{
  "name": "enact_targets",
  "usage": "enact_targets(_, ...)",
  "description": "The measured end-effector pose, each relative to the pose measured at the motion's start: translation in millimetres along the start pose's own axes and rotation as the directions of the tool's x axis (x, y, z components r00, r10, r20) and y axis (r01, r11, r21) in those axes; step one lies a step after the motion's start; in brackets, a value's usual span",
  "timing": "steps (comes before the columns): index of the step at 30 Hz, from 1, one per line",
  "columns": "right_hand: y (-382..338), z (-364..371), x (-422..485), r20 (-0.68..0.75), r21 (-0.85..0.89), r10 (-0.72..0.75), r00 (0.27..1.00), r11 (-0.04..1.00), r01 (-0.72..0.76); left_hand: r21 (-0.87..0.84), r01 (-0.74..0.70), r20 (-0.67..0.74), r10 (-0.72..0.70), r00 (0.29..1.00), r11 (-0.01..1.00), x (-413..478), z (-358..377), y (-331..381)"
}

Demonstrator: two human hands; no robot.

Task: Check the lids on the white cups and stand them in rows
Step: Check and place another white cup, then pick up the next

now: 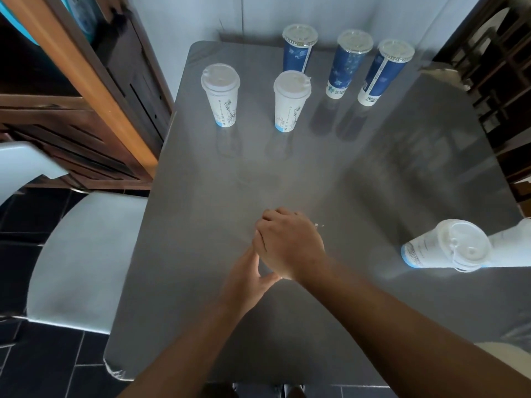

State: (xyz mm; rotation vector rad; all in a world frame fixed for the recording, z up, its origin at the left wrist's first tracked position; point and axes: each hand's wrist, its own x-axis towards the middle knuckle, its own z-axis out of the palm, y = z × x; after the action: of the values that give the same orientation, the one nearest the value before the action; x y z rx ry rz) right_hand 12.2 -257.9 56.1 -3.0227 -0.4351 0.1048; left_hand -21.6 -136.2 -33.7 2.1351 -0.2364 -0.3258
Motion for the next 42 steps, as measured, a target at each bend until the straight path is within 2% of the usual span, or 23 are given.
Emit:
enact_targets(8, 1.5, -0.6, 4.2, 0.049, 0.036, 0.016, 0.999, 0.999, -0.018, 0.019, 0.031, 0.003, -0.031, 1.0, 0.999, -2.4, -5.7, 11.1)
enact_targets(10, 3.0, -3.7, 6.4, 0.108, 0.11, 0.009, 0.994, 0.994, -0.021, -0.02, 0.044, 0.021, -0.043, 0.999, 0.999, -4.5, -9.4, 17.0)
enact_targets(12, 5.1, -11.8, 5.5, 0.136, 0.264, 0.055, 0.989, 0.96, -0.09, -0.039, 0.038, 0.057, -0.036, 0.998, 0.998, -8.6, -14.0, 23.4)
enact_targets(15, 15.3, -33.5, 0.3, 0.064, 0.507, 0.211, 0.975, 0.835, -0.214, -0.045, 0.031, 0.115, -0.025, 0.993, 0.999, -19.0, -22.4, 35.2)
enact_targets(18, 29.6, -64.1, -13.1, 0.037, 0.662, 0.307, 0.951, 0.706, -0.254, -0.076, 0.073, 0.145, -0.061, 0.988, 0.994, -29.0, -35.0, 50.0)
enact_targets(20, 37.5, -81.1, -27.5, 0.045, 0.783, 0.3, 0.953, 0.582, -0.22, -0.135, 0.089, 0.164, -0.066, 0.984, 0.987, -34.3, -45.5, 63.0)
enact_targets(23, 39.5, -96.7, -56.7, 0.106, 0.881, 0.19, 0.976, 0.437, -0.181, -0.227, 0.075, 0.159, -0.039, 0.987, 0.971, -44.5, -64.0, 85.8)
enact_targets(25, 37.7, -102.4, -73.7, 0.19, 0.919, 0.168, 0.967, 0.315, -0.235, -0.272, 0.059, 0.156, -0.017, 0.988, 0.96, -53.8, -74.0, 99.7)
enact_targets(27, 33.6, -108.9, -84.3, 0.204, 0.94, 0.175, 0.963, 0.238, -0.243, -0.313, 0.049, 0.15, -0.002, 0.989, 0.949, -65.2, -78.3, 111.1)
enact_targets(35, 12.9, -131.9, -100.8, 0.216, 0.957, 0.265, 0.94, 0.132, -0.257, -0.395, 0.114, 0.136, -0.064, 0.989, 0.912, -85.3, -77.5, 137.1)
enact_targets(38, 8.0, -126.4, -105.5, 0.243, 0.966, 0.331, 0.912, 0.007, -0.26, -0.506, 0.116, 0.12, -0.063, 0.991, 0.855, -85.5, -81.5, 137.3)
enact_targets(42, -3.1, -110.5, -121.9, 0.403, 0.915, 0.37, 0.837, -0.181, -0.361, -0.657, 0.063, 0.024, -0.063, 0.998, 0.751, -83.1, -87.2, 134.8)
